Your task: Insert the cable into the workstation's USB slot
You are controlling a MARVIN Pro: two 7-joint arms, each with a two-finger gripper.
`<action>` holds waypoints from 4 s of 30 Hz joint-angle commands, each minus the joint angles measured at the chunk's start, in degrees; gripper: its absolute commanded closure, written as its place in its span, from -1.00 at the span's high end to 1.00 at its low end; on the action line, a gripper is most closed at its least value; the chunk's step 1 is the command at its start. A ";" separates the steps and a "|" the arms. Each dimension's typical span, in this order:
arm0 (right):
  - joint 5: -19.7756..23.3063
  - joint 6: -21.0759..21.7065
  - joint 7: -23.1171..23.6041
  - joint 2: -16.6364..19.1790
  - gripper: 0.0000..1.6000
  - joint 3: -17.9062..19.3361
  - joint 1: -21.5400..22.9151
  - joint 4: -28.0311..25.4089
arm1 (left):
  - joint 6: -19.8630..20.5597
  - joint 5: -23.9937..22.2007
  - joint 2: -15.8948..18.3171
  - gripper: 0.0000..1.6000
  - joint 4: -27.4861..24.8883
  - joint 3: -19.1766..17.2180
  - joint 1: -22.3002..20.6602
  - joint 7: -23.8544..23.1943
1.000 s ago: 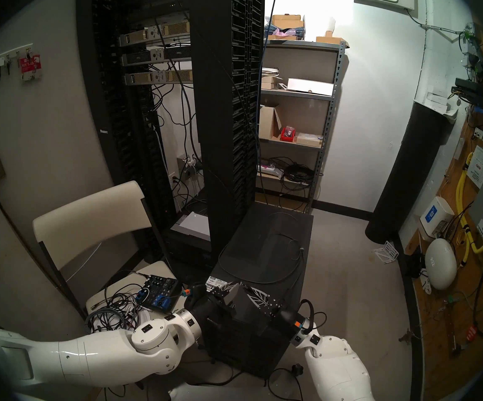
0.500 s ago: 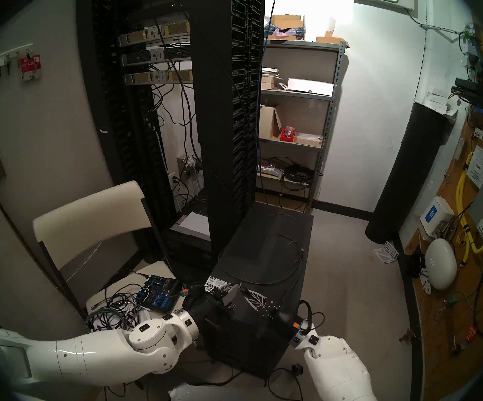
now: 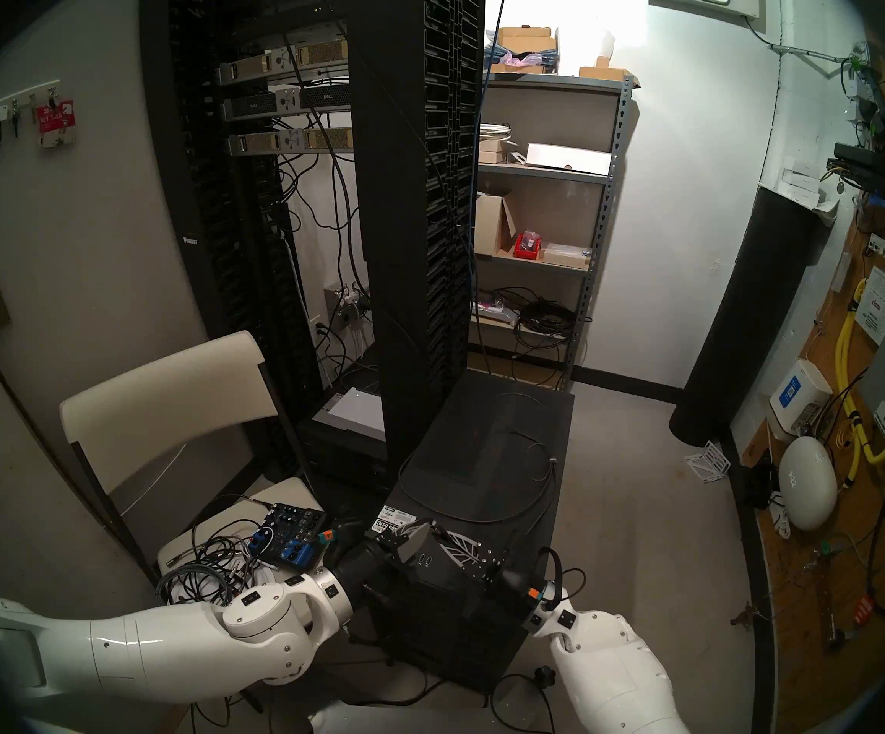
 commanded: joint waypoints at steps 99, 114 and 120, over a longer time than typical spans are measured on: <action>-2.97 -0.27 -0.20 -0.58 -1.00 -2.41 5.16 3.93 | -0.53 -0.07 -0.12 -1.00 -1.13 0.66 -1.63 0.95; -2.53 -0.27 -0.69 0.34 -1.00 0.18 2.09 0.55 | -2.50 0.01 -0.29 -1.00 -0.48 -0.99 -2.32 3.06; 0.50 -0.27 -0.12 0.77 -1.00 1.42 -1.83 -4.32 | -2.92 0.00 0.70 -1.00 1.07 -2.68 -3.50 3.99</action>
